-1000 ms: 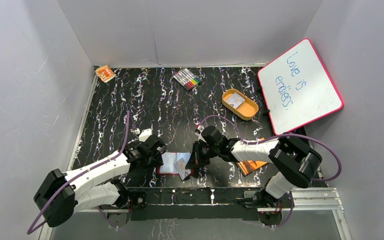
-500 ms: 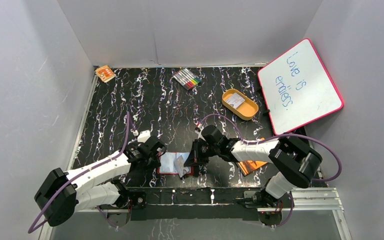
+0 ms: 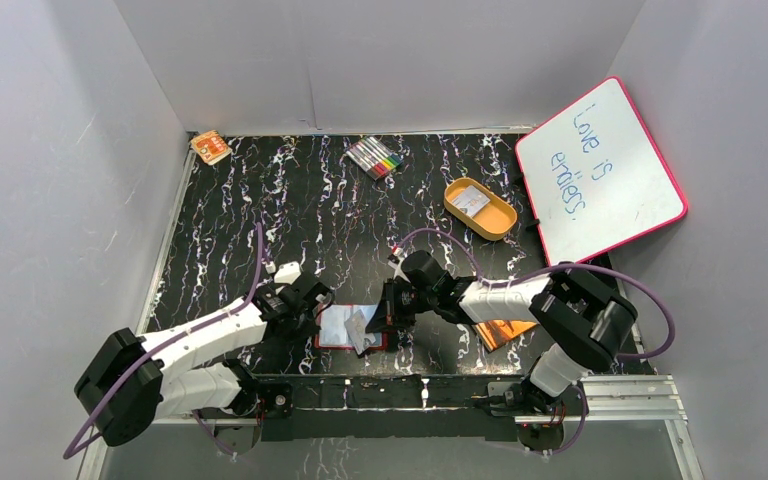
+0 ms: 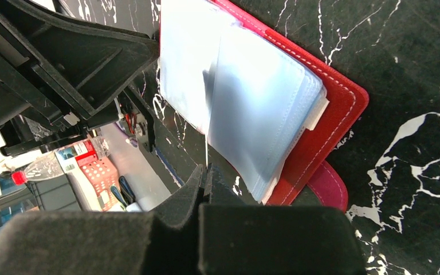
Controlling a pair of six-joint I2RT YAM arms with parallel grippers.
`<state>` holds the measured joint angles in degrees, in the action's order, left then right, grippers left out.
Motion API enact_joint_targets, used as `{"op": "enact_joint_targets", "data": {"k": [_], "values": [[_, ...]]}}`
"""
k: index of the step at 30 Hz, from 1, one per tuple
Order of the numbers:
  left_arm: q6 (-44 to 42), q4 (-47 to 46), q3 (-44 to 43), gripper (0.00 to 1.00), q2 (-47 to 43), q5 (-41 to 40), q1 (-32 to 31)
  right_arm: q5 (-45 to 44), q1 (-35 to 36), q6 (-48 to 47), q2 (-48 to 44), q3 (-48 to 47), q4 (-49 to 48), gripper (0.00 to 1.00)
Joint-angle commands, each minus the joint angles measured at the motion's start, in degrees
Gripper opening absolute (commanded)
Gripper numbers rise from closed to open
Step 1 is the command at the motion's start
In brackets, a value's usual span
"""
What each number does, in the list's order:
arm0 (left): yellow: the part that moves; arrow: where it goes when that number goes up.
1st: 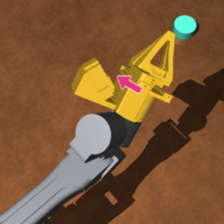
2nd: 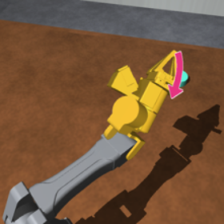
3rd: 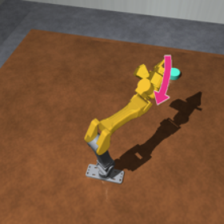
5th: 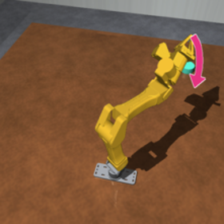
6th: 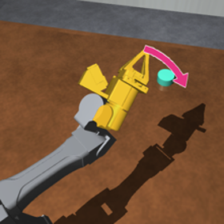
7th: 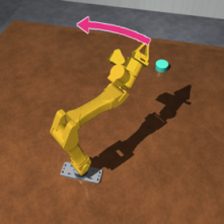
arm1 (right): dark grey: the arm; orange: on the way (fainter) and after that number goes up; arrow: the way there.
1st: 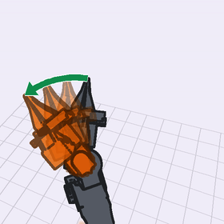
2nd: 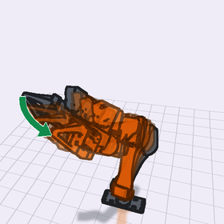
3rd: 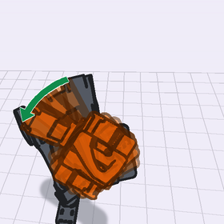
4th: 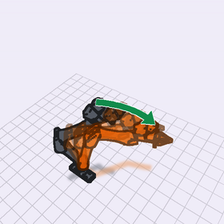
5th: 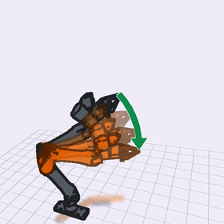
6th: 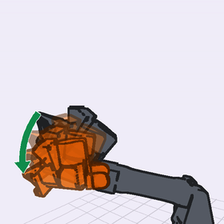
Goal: Put the credit cards into the card holder
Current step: Insert the credit card into the card holder.
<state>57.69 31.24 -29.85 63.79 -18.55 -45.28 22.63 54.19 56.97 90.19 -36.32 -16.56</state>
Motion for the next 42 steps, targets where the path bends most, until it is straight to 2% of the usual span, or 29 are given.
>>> {"op": "enact_joint_targets", "data": {"k": [1,17,34,42], "values": [[-0.2,-1.1,0.3,0.24,1.4,1.3,0.5,0.6,0.2,0.4,0.8,-1.0,-2.6,0.0],[0.2,-5.2,3.0,0.17,2.8,6.3,0.5,-4.6,0.3,6.2,3.1,0.8,-7.7,0.0],[0.8,-4.0,3.7,0.15,1.3,5.8,0.5,-11.9,0.3,8.1,-1.0,4.0,-3.9,0.0],[0.8,-4.6,3.4,0.14,1.4,6.4,0.5,-11.8,0.2,7.6,-0.2,3.6,-4.8,0.0]]}}
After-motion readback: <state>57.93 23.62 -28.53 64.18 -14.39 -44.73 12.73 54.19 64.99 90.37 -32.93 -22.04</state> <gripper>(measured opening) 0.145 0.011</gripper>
